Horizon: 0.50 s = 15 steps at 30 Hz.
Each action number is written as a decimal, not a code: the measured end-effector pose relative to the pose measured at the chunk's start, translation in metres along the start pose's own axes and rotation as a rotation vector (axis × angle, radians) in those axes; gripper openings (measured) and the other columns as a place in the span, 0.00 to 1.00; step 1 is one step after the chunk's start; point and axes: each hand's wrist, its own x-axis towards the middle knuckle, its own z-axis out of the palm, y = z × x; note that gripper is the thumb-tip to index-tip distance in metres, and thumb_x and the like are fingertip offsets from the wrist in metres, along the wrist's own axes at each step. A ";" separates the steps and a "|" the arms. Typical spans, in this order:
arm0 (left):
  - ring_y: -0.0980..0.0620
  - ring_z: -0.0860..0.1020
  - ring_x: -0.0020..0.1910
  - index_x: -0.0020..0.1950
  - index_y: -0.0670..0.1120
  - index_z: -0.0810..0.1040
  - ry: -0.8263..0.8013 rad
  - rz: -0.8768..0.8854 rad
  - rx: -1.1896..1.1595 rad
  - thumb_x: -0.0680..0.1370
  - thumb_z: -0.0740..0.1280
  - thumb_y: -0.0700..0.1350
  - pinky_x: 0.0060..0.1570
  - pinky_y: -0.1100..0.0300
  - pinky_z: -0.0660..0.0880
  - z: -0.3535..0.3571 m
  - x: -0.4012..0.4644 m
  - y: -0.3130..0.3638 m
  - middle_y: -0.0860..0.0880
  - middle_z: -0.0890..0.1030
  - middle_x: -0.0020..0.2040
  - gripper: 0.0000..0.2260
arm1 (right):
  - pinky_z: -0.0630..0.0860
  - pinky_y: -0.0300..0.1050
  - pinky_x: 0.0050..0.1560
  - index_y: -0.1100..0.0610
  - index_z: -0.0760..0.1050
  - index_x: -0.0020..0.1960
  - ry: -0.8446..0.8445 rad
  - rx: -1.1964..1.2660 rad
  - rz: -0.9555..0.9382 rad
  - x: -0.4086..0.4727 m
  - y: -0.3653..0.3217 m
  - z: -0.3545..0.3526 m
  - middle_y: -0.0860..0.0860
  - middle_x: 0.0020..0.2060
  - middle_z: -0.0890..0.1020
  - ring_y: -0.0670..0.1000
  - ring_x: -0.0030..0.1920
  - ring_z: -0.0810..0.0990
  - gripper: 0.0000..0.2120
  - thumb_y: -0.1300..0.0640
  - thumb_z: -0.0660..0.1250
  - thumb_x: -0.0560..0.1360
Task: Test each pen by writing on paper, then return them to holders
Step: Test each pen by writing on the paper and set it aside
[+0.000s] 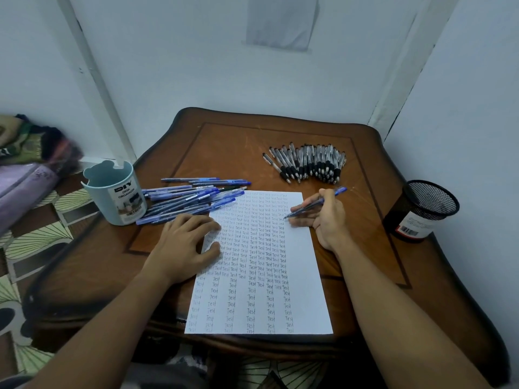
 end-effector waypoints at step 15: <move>0.58 0.65 0.61 0.61 0.57 0.79 -0.010 -0.020 -0.009 0.74 0.57 0.64 0.57 0.55 0.60 -0.001 0.000 0.002 0.62 0.75 0.62 0.23 | 0.82 0.48 0.32 0.64 0.74 0.40 -0.011 -0.024 -0.024 0.003 0.003 -0.002 0.63 0.35 0.83 0.59 0.32 0.83 0.18 0.57 0.54 0.84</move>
